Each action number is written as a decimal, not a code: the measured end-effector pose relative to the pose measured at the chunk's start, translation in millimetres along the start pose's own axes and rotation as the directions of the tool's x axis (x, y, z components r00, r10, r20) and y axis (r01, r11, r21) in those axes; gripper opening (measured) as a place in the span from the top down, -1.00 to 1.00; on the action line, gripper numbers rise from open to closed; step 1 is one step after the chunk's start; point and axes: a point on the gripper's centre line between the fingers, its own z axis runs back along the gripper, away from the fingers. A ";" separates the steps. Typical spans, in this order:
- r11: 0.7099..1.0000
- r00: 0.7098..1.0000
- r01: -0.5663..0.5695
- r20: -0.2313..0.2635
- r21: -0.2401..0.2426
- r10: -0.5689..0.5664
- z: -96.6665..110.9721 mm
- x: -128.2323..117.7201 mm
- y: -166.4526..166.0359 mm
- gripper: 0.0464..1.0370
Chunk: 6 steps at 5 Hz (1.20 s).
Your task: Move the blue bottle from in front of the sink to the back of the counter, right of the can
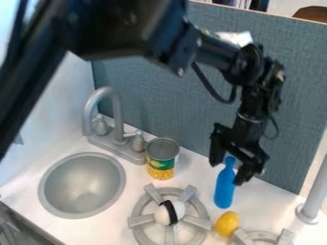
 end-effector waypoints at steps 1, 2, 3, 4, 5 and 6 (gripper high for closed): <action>0.999 0.999 -0.038 0.025 0.021 0.037 13.5 -18.9 13.1 -0.93; 0.994 0.995 -0.095 -0.034 0.060 0.097 11.6 -45.4 31.2 -0.93; 0.984 0.982 -0.161 -0.086 0.075 0.167 7.2 -72.9 54.5 -0.93; 0.977 0.965 -0.199 -0.159 0.077 0.209 -6.2 -96.1 64.6 -0.93; 0.989 0.975 -0.144 -0.164 0.047 0.149 -15.6 -120.1 64.7 -0.93; 0.997 0.985 -0.075 -0.159 0.002 0.074 -15.3 -133.1 55.9 -0.93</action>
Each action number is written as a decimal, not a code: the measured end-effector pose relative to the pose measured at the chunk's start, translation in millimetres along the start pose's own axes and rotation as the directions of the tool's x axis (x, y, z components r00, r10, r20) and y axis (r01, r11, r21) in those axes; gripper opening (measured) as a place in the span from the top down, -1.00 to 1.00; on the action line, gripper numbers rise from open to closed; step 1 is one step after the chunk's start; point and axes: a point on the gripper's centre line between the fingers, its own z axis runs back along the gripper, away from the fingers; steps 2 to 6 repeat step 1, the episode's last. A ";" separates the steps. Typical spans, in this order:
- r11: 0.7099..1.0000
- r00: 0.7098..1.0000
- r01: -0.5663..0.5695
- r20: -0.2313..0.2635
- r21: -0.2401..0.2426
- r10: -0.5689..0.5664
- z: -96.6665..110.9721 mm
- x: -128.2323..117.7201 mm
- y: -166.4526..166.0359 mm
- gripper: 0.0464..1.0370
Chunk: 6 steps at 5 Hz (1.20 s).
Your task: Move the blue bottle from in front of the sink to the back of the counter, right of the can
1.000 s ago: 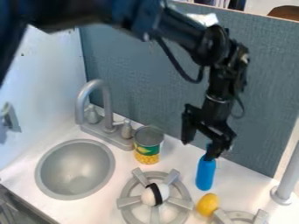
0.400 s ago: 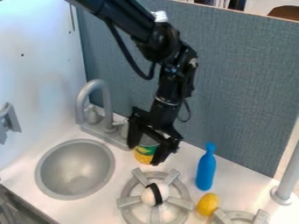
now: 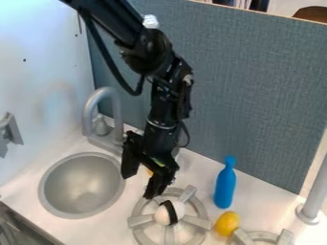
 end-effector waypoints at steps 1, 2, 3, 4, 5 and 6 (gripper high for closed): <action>0.998 0.998 0.061 -0.009 -0.001 -0.062 -6.8 -7.4 -15.0 -0.93; 0.998 0.998 0.061 -0.009 -0.001 -0.062 -6.8 -7.4 -15.0 -0.93; 0.998 0.998 0.061 -0.009 -0.001 -0.062 -6.8 -7.4 -15.0 -0.93; 0.998 0.998 0.061 -0.009 -0.001 -0.062 -6.8 -7.4 -15.0 -0.93; 0.998 0.998 0.061 -0.009 -0.001 -0.062 -6.8 -7.4 -15.0 -0.93; 0.998 0.998 0.061 -0.009 -0.001 -0.062 -6.8 -7.4 -15.0 -0.93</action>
